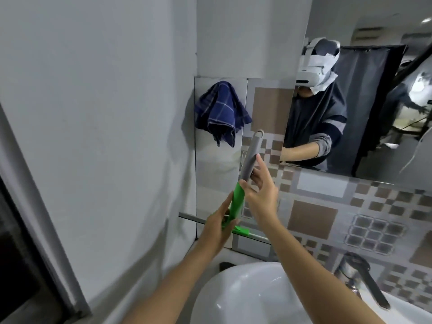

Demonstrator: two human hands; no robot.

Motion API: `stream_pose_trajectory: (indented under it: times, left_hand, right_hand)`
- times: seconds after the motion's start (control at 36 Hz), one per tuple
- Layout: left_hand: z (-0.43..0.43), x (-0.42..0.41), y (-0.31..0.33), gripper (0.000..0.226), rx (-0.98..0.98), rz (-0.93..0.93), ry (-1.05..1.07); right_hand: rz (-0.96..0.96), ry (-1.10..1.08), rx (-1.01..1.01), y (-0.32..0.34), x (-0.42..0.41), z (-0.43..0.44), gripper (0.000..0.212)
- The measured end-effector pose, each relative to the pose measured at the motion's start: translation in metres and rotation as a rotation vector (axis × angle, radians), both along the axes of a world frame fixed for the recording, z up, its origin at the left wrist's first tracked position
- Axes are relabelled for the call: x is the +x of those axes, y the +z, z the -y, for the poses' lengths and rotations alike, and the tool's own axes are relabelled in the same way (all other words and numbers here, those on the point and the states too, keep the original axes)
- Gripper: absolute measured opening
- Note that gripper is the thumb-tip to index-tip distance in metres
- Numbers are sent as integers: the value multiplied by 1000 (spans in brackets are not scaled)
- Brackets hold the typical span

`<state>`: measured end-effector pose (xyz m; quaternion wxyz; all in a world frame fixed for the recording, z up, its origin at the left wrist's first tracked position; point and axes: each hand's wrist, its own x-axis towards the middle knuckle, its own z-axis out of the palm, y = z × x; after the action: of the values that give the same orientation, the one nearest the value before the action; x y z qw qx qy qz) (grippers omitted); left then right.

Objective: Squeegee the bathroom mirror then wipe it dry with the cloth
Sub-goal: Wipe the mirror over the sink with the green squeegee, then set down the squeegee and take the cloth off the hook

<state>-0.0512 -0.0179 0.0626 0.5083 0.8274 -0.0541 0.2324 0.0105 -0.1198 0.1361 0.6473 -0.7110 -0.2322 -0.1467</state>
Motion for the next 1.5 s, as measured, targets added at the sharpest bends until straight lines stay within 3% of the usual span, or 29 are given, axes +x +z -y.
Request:
stream_pose_trajectory:
  times: [0.39,0.86,1.11,1.22,1.42,1.5]
  left_hand:
    - [-12,6,-61,69,-90,-240,-22]
    - [-17,46,-81,74,-51,-350,5]
    - [-23,62,-71,51,-80,-357,10]
    - [-32,59,-36,38,-91,-129,103]
    - [-56,51,104,21,27,597,419]
    - [-62,57,162,24,109,715,424]
  right_hand:
    - [-107,62,-105,-77,15,-15,76]
    - [-162,80,-214,-87,48,-18,79]
    - [-91,63,-309,-85,54,-13,74]
    - [27,20,-353,-73,53,-3,61]
    - [334,-70,-311,14,54,-2,43]
    - [452,-119,-238,62,58,-10,37]
